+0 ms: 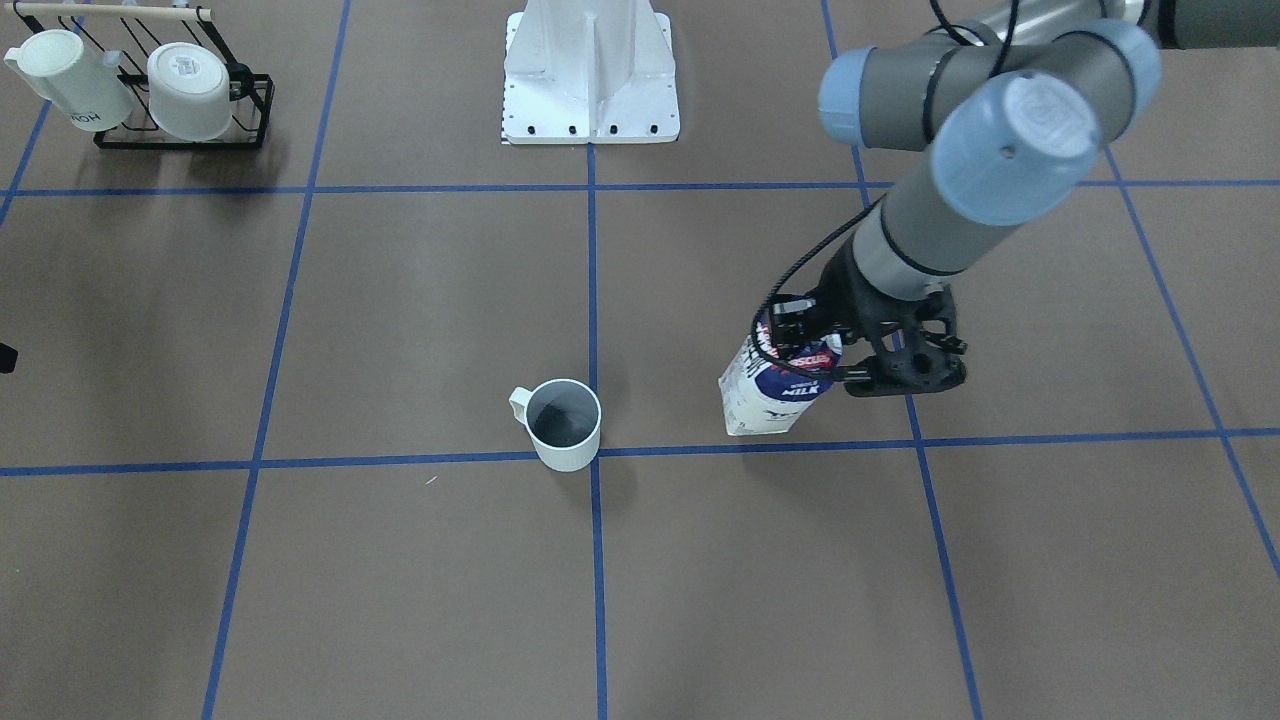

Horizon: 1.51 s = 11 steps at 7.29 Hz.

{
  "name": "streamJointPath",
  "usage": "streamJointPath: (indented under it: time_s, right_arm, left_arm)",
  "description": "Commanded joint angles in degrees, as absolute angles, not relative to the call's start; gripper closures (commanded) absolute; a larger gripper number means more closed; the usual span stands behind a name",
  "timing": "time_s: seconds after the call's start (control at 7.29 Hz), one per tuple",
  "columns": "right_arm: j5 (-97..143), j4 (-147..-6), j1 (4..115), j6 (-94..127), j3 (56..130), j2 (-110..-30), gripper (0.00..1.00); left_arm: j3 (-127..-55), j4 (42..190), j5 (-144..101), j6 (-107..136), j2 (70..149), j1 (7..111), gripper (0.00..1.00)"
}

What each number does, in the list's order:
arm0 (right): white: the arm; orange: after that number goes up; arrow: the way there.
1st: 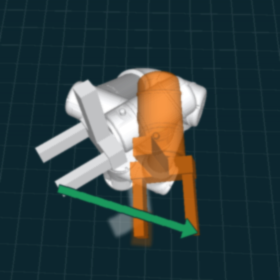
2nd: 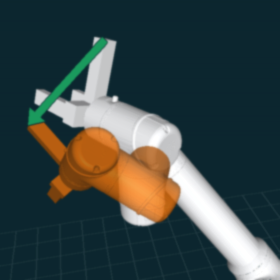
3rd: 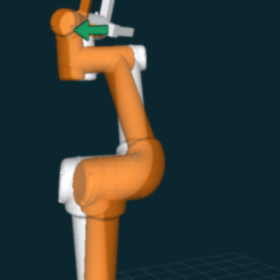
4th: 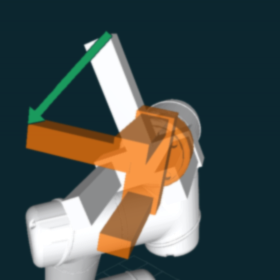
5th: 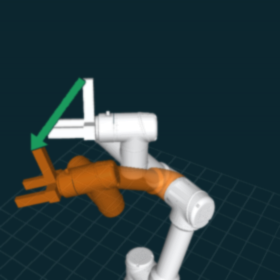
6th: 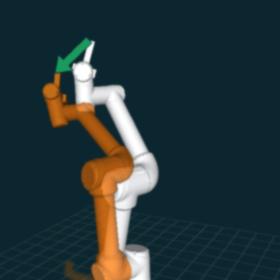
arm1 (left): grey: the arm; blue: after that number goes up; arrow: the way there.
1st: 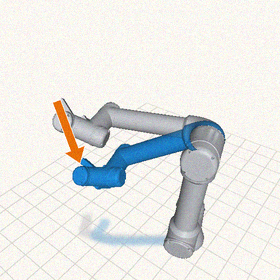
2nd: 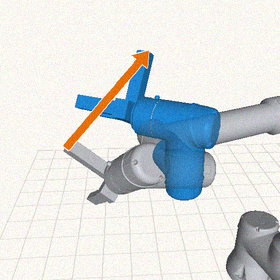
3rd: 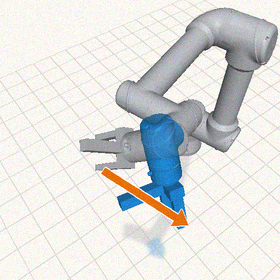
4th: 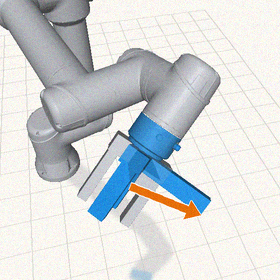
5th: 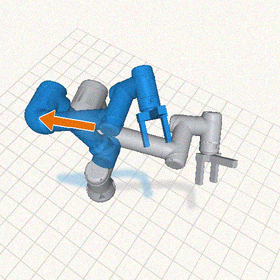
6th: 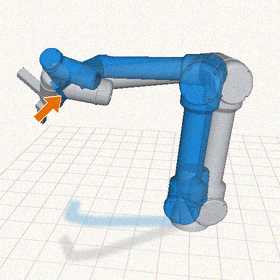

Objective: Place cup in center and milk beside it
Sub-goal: 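Move the milk carton beside the mug and lower it with the left gripper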

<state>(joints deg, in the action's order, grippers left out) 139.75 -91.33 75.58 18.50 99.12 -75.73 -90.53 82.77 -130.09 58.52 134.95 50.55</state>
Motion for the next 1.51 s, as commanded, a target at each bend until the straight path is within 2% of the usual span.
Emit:
streamJointPath:
  time_s: [0.0, 0.41, 0.55, 0.69, 1.1, 1.24, 1.37]
  right_arm:
    - [139.75, -91.06, 75.59, 18.11, 99.32, -76.81, 0.00]
    - [139.83, -91.23, 75.59, 18.11, 99.67, -76.90, 0.00]
    - [139.83, -91.23, 75.59, 18.11, 99.67, -76.90, 0.00]
    - [139.83, -91.23, 75.59, 18.11, 99.58, -76.90, 0.00]
    - [139.66, -91.41, 75.50, 18.37, 99.23, -76.82, 0.00]
    - [138.88, -91.23, 75.50, 18.11, 99.05, -76.73, 0.00]
    - [138.78, -90.88, 75.50, 18.28, 98.70, -76.64, 0.00]
  left_arm:
    - [-84.84, 85.51, -126.57, 65.11, 142.36, 46.24, 0.76]
    - [-80.16, 86.56, -123.66, 66.01, 145.37, 44.47, 0.76]
    - [-79.81, 87.79, -123.66, 66.01, 145.02, 44.12, 0.44]
    - [-79.89, 88.32, -122.88, 66.18, 144.93, 44.12, 0.02]
    - [-84.17, 88.33, -120.93, 66.19, 143.36, 44.38, 0.01]
    - [-87.51, 87.72, -122.33, 66.09, 141.70, 47.52, 0.01]
    - [-93.11, 87.63, -125.56, 66.01, 136.72, 50.16, 0.01]
